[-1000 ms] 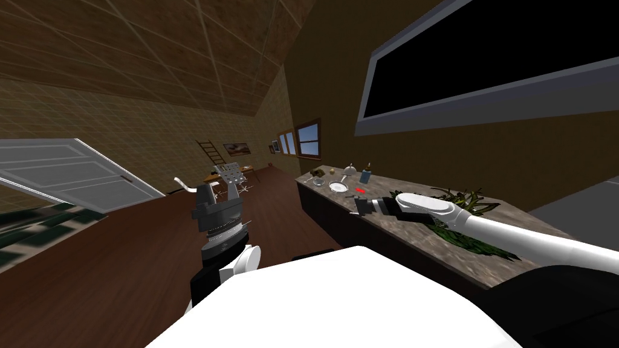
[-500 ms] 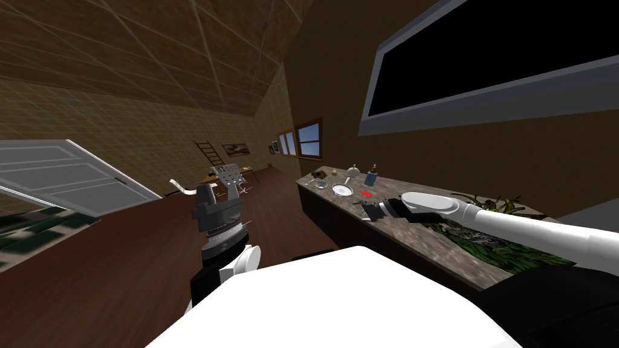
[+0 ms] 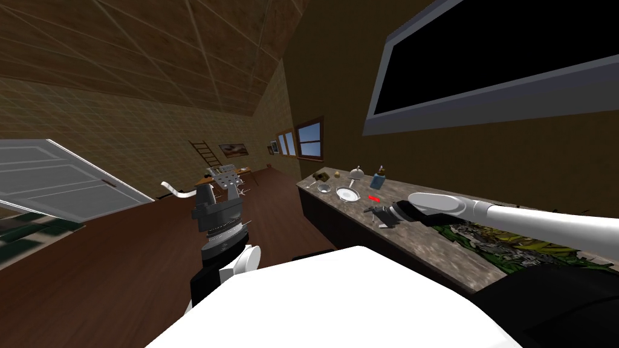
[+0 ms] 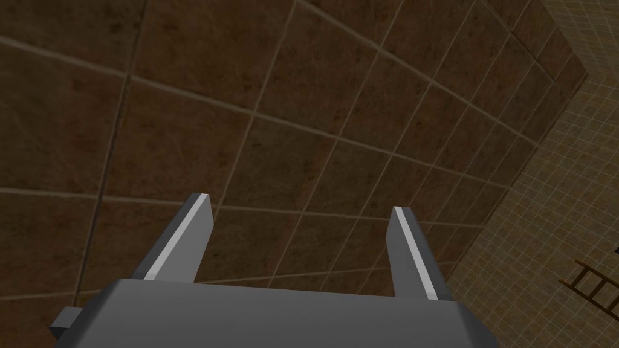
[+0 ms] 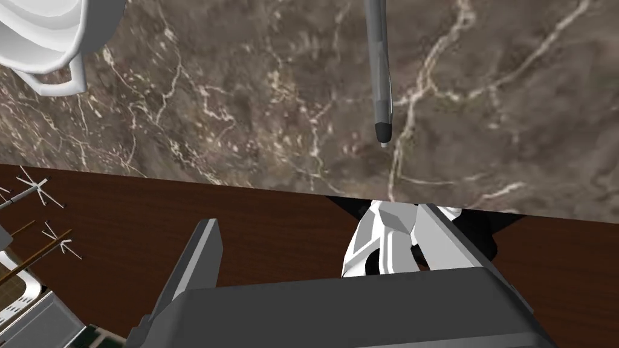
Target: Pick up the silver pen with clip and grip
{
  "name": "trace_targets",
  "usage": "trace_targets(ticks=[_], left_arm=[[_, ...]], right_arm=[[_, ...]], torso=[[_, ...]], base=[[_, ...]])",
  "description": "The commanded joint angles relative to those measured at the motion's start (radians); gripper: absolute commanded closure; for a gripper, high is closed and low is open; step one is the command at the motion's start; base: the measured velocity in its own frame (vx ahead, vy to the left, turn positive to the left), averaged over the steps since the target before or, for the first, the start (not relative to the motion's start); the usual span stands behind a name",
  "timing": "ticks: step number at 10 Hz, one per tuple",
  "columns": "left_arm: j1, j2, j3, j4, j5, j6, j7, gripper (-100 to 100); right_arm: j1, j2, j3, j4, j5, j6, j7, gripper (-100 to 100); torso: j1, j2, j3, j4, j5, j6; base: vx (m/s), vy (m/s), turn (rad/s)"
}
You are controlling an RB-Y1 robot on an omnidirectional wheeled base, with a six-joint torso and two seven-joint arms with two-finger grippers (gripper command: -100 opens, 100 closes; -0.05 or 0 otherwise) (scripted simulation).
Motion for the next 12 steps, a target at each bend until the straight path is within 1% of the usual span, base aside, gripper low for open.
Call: trace_targets(ticks=[1, 3, 4, 5, 7, 9, 10, 11, 12], left_arm=[[0.0, 0.0, 0.0, 0.0, 0.0, 0.0, 0.0, 0], [0.0, 0.0, 0.0, 0.0, 0.0, 0.0, 0.0, 0], [0.0, 0.0, 0.0, 0.0, 0.0, 0.0, 0.0, 0], [0.0, 0.0, 0.0, 0.0, 0.0, 0.0, 0.0, 0], [0.0, 0.0, 0.0, 0.0, 0.0, 0.0, 0.0, 0], [0.0, 0.0, 0.0, 0.0, 0.0, 0.0, 0.0, 0], [0.0, 0.0, 0.0, 0.0, 0.0, 0.0, 0.0, 0], [0.0, 0.0, 0.0, 0.0, 0.0, 0.0, 0.0, 0], [0.0, 0.0, 0.0, 0.0, 0.0, 0.0, 0.0, 0]], right_arm=[[0.007, -0.032, 0.027, 0.02, 0.049, -0.001, 0.014, -100], [0.028, -0.075, 0.064, 0.052, 0.109, -0.006, 0.043, -100], [0.028, -0.075, 0.064, 0.052, 0.109, -0.006, 0.043, -100], [0.028, -0.075, 0.064, 0.052, 0.109, -0.006, 0.043, -100], [0.046, -0.104, 0.096, 0.076, 0.155, -0.01, 0.065, -100], [0.058, -0.123, 0.118, 0.091, 0.185, -0.011, 0.078, -100], [0.058, -0.123, 0.118, 0.091, 0.185, -0.011, 0.078, -100], [0.064, -0.13, 0.127, 0.098, 0.198, -0.012, 0.084, -100], [0.07, -0.134, 0.118, 0.09, 0.183, -0.006, 0.083, -100]], torso=[[0.0, 0.0, 0.0, 0.0, 0.0, 0.0], [0.0, 0.0, 0.0, 0.0, 0.0, 0.0], [0.001, -0.002, -0.001, 0.0, 0.0, 0.0], [-0.001, 0.0, 0.0, 0.0, -0.001, 0.0], [-0.002, 0.005, 0.003, 0.001, -0.001, 0.0], [-0.001, 0.001, 0.001, 0.0, 0.0, 0.0], [0.0, 0.001, 0.001, 0.0, 0.0, 0.0], [-0.001, 0.003, 0.002, 0.001, 0.0, 0.0], [-0.002, 0.006, 0.003, 0.001, -0.001, 0.0]], base=[[0.125, 0.029, -0.017], [0.173, 0.044, -0.028], [0.142, 0.023, -0.012], [0.051, 0.008, 0.006], [0.092, 0.025, -0.016], [0.146, 0.043, -0.018], [0.09, 0.03, -0.003], [0.056, 0.01, -0.001], [0.024, 0.004, -0.001]])
